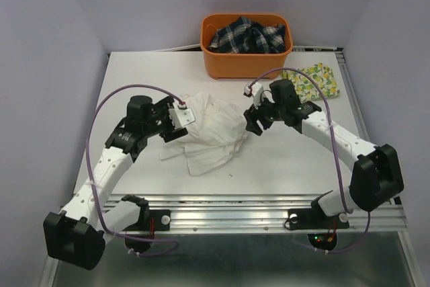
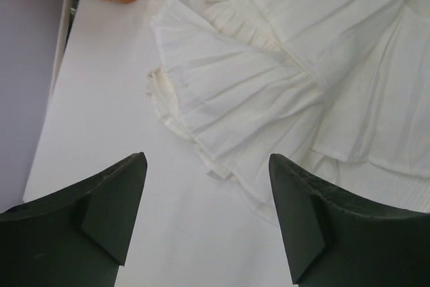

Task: Fold and stack the skirts
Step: Fold the skirt

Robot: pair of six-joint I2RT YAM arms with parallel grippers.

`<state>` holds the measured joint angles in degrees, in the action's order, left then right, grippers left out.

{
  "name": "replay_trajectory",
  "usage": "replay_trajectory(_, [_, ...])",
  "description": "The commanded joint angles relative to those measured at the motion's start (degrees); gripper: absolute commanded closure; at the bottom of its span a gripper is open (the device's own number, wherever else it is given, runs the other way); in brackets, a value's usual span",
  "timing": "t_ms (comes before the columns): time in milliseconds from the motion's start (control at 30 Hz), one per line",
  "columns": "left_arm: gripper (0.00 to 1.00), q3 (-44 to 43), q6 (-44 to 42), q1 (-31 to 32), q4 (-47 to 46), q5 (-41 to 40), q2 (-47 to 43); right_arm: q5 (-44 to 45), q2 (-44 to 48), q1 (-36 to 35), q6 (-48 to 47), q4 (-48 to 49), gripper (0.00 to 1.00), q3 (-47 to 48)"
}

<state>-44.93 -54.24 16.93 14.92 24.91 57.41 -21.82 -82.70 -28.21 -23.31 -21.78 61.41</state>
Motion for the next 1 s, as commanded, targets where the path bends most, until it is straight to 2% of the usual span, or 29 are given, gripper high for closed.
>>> replay_trajectory(0, [0.14,-4.4,2.1,2.1,3.8,2.6,0.1,-4.7,0.5,1.9,16.3,-3.9,0.28,-0.8])
replay_trajectory(167, [0.14,-6.5,5.5,9.5,2.8,-2.0,9.1,-12.3,-5.8,3.7,26.2,-4.1,0.29,-0.9])
replay_trajectory(367, [0.14,-5.9,7.5,13.9,-2.9,-4.7,15.8,-18.1,-14.1,3.7,32.6,-2.4,0.3,-0.1])
replay_trajectory(600, [0.16,-6.1,9.1,17.8,-7.5,-7.9,23.3,-16.2,-20.7,4.3,36.7,2.2,0.38,1.0])
replay_trajectory(667, [0.18,-6.1,9.6,18.2,-8.4,-8.8,24.9,-15.6,-21.9,5.1,36.8,3.0,0.46,1.5])
replay_trajectory(767, [0.25,-7.0,11.3,18.4,-9.5,-10.1,28.1,-14.4,-22.4,8.4,37.1,3.9,0.57,2.3])
replay_trajectory(833, [0.34,-7.9,12.7,18.4,-9.9,-10.9,30.1,-14.5,-23.1,10.7,36.8,4.1,0.6,3.2])
replay_trajectory(933, [0.52,-9.2,14.9,18.4,-10.3,-11.3,32.1,-15.1,-23.5,14.6,36.1,4.0,0.69,3.8])
replay_trajectory(967, [0.65,-9.5,15.4,18.4,-10.2,-11.0,32.2,-15.4,-23.4,15.1,36.1,3.9,0.69,3.8])
